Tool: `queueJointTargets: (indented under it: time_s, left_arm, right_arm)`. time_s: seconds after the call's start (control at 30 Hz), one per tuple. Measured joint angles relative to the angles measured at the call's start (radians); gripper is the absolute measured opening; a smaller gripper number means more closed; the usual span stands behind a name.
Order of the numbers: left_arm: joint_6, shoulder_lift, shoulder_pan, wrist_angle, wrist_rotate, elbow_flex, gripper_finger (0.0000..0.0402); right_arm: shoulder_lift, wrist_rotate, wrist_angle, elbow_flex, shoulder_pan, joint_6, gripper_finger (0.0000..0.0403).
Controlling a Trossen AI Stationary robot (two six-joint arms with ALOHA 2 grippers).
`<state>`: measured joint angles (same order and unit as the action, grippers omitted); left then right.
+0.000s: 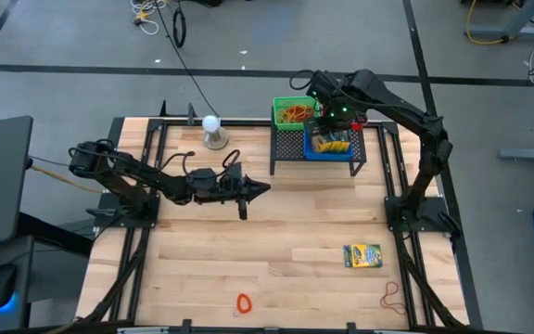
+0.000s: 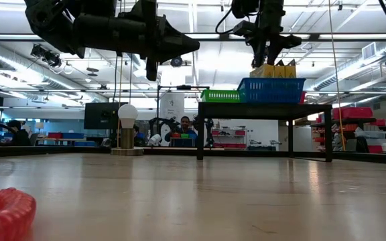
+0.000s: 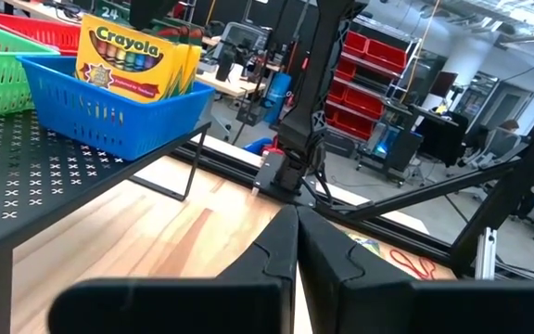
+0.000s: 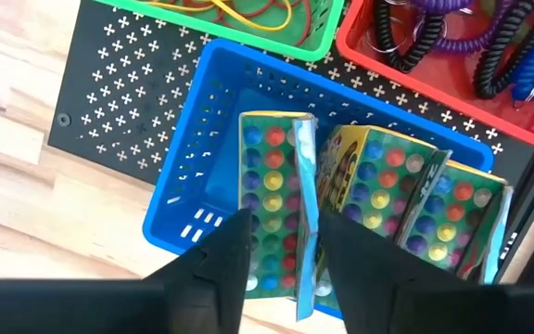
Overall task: Pick & Place Office Desk Supplies
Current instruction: Put the yellow crayon box into the blue bin
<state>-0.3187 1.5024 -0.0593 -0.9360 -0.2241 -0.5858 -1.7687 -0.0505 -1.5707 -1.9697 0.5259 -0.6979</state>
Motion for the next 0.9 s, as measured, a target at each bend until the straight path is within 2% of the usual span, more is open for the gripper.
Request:
queueJointTargets:
  time_s: [0.47, 0.9]
  left_arm:
    - [0.0, 0.0, 0.0, 0.005, 0.0, 0.0, 0.0011]
    - [0.001, 0.0, 0.0, 0.009, 0.045, 0.0, 0.0011]
  right_arm:
    - [0.001, 0.0, 0.003, 0.0, 0.0, -0.001, 0.001]
    - [0.042, -0.03, -0.001, 0.0, 0.009, -0.138, 0.0003]
